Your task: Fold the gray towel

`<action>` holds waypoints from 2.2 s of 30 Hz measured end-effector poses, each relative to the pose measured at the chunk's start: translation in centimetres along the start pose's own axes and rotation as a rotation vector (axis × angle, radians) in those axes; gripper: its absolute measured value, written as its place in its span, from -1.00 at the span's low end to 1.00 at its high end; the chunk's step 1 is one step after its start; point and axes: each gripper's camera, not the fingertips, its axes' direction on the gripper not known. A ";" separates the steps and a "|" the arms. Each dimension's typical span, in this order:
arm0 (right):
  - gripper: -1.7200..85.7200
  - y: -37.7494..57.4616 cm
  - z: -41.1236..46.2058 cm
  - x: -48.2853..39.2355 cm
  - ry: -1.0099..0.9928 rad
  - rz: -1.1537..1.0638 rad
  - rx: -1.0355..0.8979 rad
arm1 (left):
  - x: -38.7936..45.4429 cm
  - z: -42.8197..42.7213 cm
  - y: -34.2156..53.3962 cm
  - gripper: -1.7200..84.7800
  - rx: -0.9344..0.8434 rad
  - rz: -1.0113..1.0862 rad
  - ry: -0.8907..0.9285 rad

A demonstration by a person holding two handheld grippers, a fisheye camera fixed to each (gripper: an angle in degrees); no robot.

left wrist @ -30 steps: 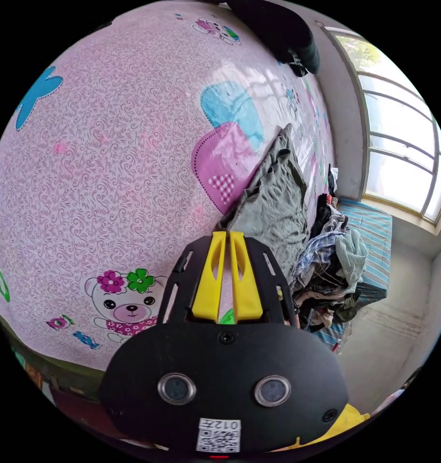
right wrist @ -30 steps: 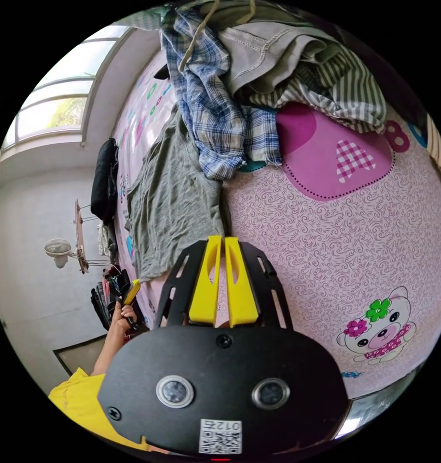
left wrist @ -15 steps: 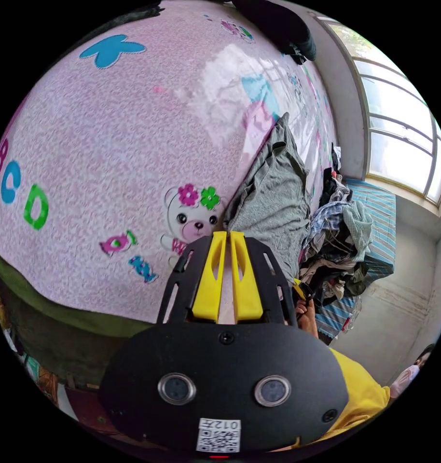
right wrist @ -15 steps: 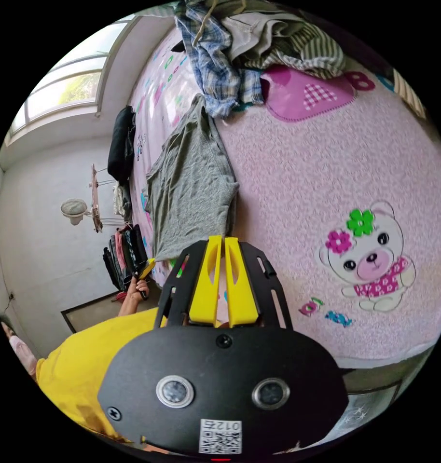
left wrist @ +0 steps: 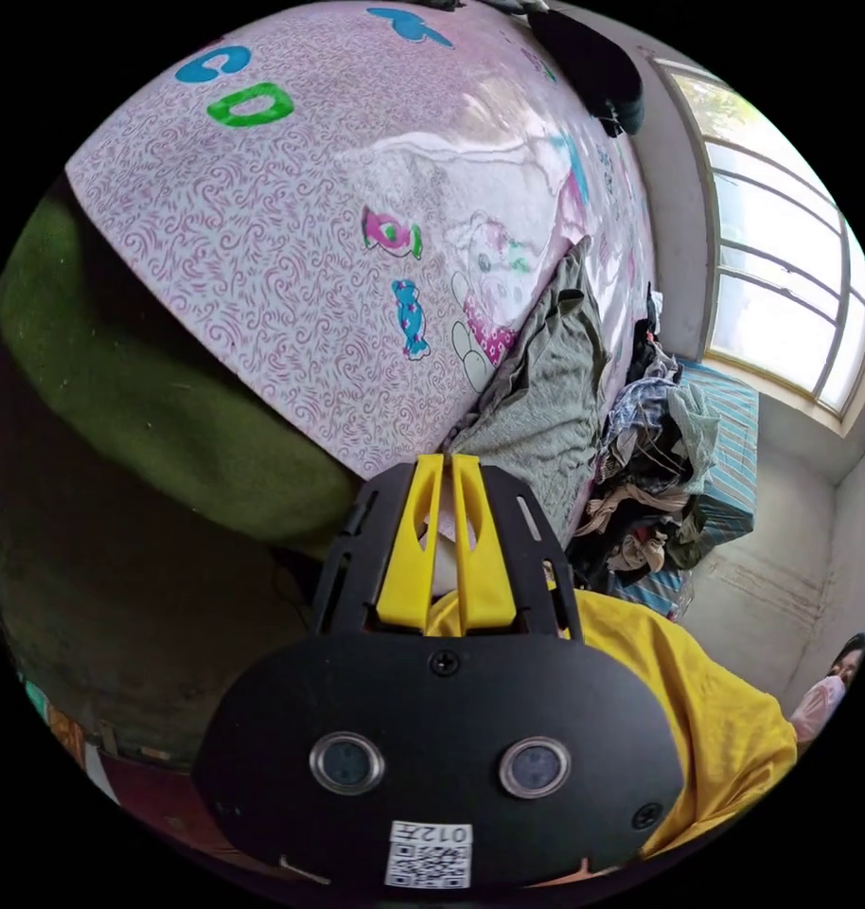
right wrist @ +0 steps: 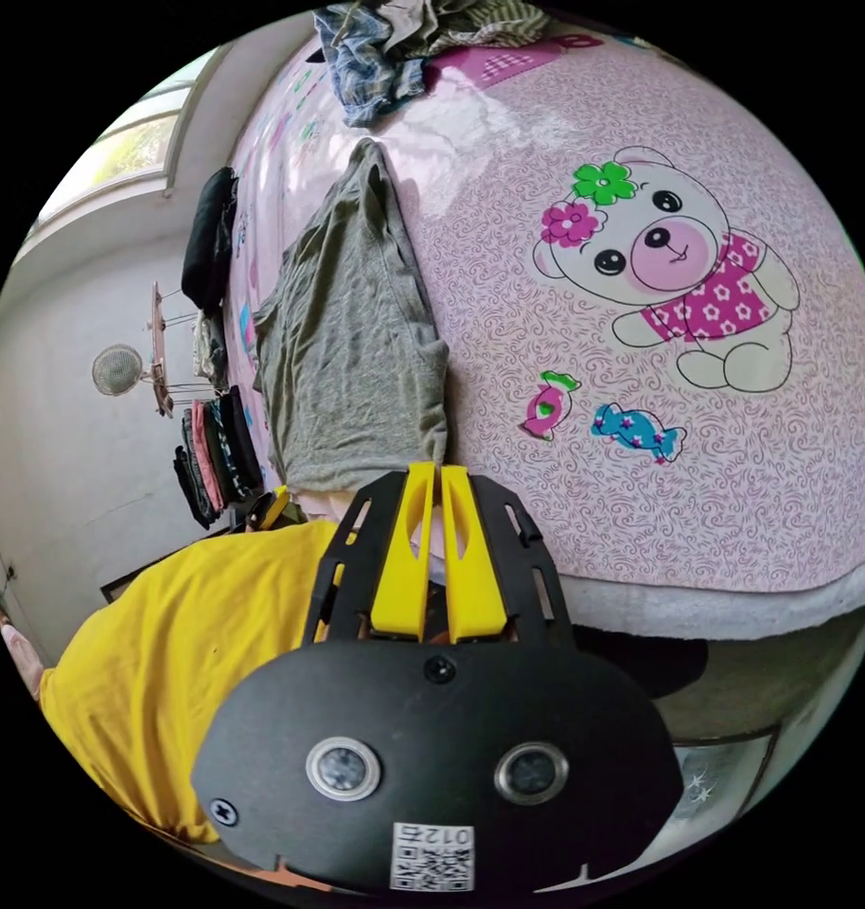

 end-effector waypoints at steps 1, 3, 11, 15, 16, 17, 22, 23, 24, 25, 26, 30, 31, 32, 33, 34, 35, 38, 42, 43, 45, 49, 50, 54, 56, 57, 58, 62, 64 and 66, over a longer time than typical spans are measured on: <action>-0.93 -0.3 0.8 -0.2 0.002 -0.020 0.001 | 0.0 0.3 0.1 -0.95 0.005 0.014 0.002; -0.93 -0.7 2.0 -0.6 0.018 -0.035 -0.012 | 0.0 1.5 0.4 -0.95 0.008 0.053 -0.007; -0.94 -2.1 4.7 -5.0 0.437 -0.168 0.027 | 1.5 0.1 2.7 -0.95 0.248 0.098 -0.249; -0.95 -5.4 8.7 -11.2 0.507 -0.390 0.039 | 10.5 8.2 -1.3 -0.95 0.118 0.449 -0.355; -0.96 -6.7 11.1 -13.1 0.536 -0.451 -0.004 | 12.1 10.0 -1.9 -0.95 0.089 0.500 -0.378; -0.96 -7.9 13.8 -14.7 0.574 -0.504 -0.066 | 15.0 13.5 -2.8 -0.94 0.046 0.578 -0.464; -0.96 -10.3 23.2 -16.8 0.844 -0.641 -0.286 | 22.1 24.7 -5.6 -0.93 -0.048 0.833 -0.684; -0.96 -10.4 24.4 -17.2 0.870 -0.679 -0.300 | 22.6 26.7 -6.5 -0.93 -0.090 0.865 -0.703; -0.96 -10.5 24.9 -17.4 0.883 -0.691 -0.311 | 22.8 28.4 -7.3 -0.92 -0.121 0.887 -0.736; -0.96 -10.7 25.8 -17.7 0.899 -0.706 -0.329 | 22.8 29.3 -7.7 -0.91 -0.140 0.902 -0.754; -0.96 -11.0 26.6 -17.8 0.902 -0.717 -0.341 | 22.7 30.8 -8.3 -0.91 -0.169 0.931 -0.796; -0.95 -12.0 28.5 -18.2 0.884 -0.704 -0.366 | 21.6 35.5 -9.4 -0.91 -0.272 1.047 -0.852; -0.95 -12.4 29.1 -18.3 0.884 -0.703 -0.374 | 21.4 36.2 -9.6 -0.91 -0.287 1.056 -0.859; -0.95 -12.6 29.7 -18.5 0.885 -0.703 -0.379 | 20.8 37.5 -10.0 -0.91 -0.312 1.070 -0.869; -0.95 -12.7 29.9 -18.5 0.885 -0.702 -0.379 | 20.2 38.7 -10.4 -0.91 -0.336 1.072 -0.880; -0.95 -13.0 30.4 -18.6 0.885 -0.700 -0.378 | 19.9 39.2 -10.7 -0.92 -0.344 1.070 -0.885; -0.95 -13.2 30.8 -18.7 0.883 -0.696 -0.377 | 19.2 40.1 -11.2 -0.92 -0.350 1.065 -0.892; -0.95 -14.0 31.6 -18.9 0.866 -0.666 -0.380 | 17.6 41.6 -12.4 -0.94 -0.346 1.053 -0.882; -0.96 -15.2 31.5 -19.3 0.862 -0.644 -0.418 | 15.8 42.3 -14.3 -0.96 -0.335 1.034 -0.862; -0.96 -15.5 30.8 -19.9 0.856 -0.655 -0.381 | 15.5 42.2 -14.7 -0.96 -0.328 1.026 -0.861; -0.96 -16.1 29.5 -20.9 0.845 -0.674 -0.320 | 14.4 41.6 -16.3 -0.96 -0.300 0.993 -0.826; -0.94 -18.3 27.7 -23.9 0.737 -0.765 -0.170 | 12.5 41.9 -18.6 -0.96 -0.317 0.966 -0.773; -0.93 -19.0 27.8 -25.2 0.677 -0.810 -0.141 | 11.9 42.3 -19.3 -0.96 -0.329 0.971 -0.785; -0.86 -21.3 30.1 -29.3 0.578 -0.936 -0.107 | 10.1 43.1 -21.8 -0.96 -0.339 0.969 -0.790; -0.82 -22.8 32.3 -31.8 0.545 -1.015 -0.150 | 9.3 43.1 -22.9 -0.96 -0.341 0.963 -0.785; -0.81 -23.2 32.9 -32.4 0.544 -1.037 -0.163 | 8.7 43.0 -23.7 -0.96 -0.346 0.962 -0.781; -0.81 -23.8 34.0 -33.3 0.553 -1.074 -0.186 | 8.5 43.0 -24.0 -0.96 -0.349 0.963 -0.779; -0.83 -26.1 36.5 -35.0 0.550 -1.121 -0.287 | 6.6 42.6 -26.4 -0.96 -0.369 0.971 -0.772; -0.86 -26.7 37.1 -35.4 0.537 -1.134 -0.334 | 5.8 42.5 -27.5 -0.96 -0.379 0.977 -0.769; -0.89 -27.3 37.5 -35.7 0.527 -1.138 -0.375 | 4.8 42.2 -28.9 -0.96 -0.390 0.986 -0.771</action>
